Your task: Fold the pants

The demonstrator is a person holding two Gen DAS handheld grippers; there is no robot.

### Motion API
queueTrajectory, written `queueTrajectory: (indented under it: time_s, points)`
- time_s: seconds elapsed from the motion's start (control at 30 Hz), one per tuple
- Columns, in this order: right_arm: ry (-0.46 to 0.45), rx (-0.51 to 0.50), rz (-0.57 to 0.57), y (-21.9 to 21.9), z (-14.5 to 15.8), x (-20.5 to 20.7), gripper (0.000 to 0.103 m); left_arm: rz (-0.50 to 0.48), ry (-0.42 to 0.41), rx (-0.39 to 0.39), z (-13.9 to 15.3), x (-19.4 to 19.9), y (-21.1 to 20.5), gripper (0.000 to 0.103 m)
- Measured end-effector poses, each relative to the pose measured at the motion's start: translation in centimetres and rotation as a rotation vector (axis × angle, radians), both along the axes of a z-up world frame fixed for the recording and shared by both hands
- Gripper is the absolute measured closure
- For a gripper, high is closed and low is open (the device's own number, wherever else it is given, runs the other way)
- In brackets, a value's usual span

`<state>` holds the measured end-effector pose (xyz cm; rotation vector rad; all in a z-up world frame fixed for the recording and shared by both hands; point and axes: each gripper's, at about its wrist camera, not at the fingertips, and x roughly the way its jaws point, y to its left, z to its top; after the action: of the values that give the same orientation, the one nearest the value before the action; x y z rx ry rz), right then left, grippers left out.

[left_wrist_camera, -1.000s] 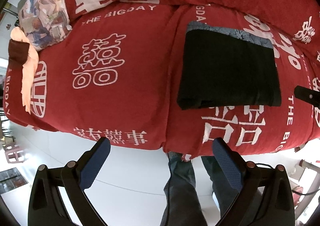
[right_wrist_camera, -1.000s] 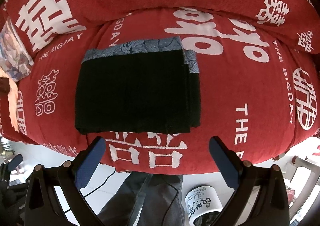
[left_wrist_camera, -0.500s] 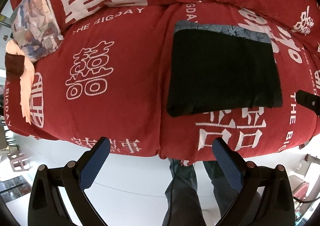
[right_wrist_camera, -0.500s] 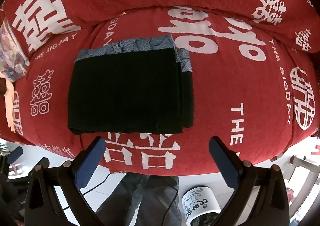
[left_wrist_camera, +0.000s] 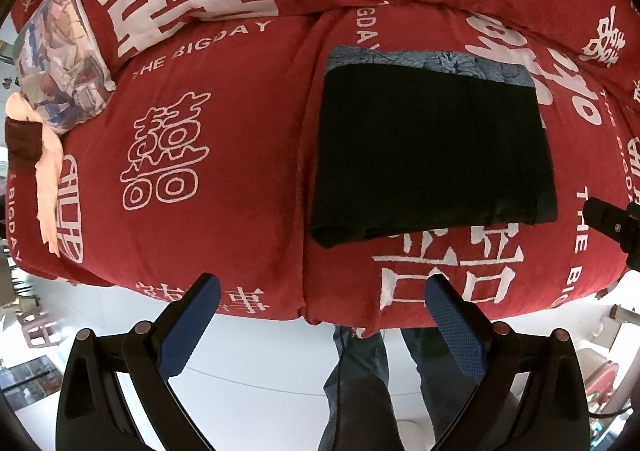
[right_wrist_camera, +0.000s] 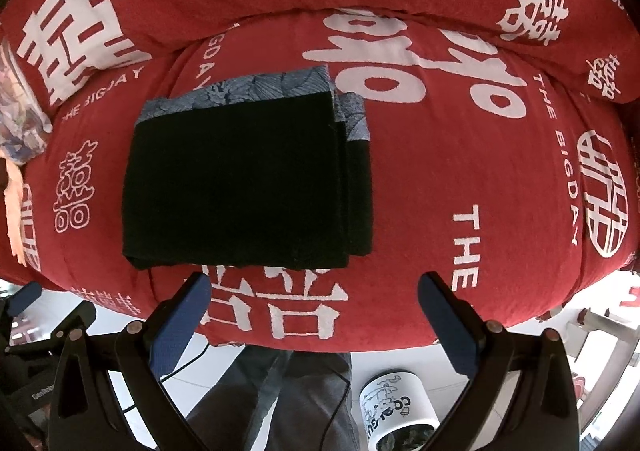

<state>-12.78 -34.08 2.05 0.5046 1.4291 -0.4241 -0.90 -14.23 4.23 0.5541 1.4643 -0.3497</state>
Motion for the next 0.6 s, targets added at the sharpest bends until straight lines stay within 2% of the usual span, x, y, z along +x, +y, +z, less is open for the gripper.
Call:
queueTrajectory:
  time_s: [0.6]
  points:
    - [0.015,0.0,0.013,-0.4,-0.7,0.1,0.0,-0.014,-0.005,-0.011,-0.4,0.0,-1.9,0.001]
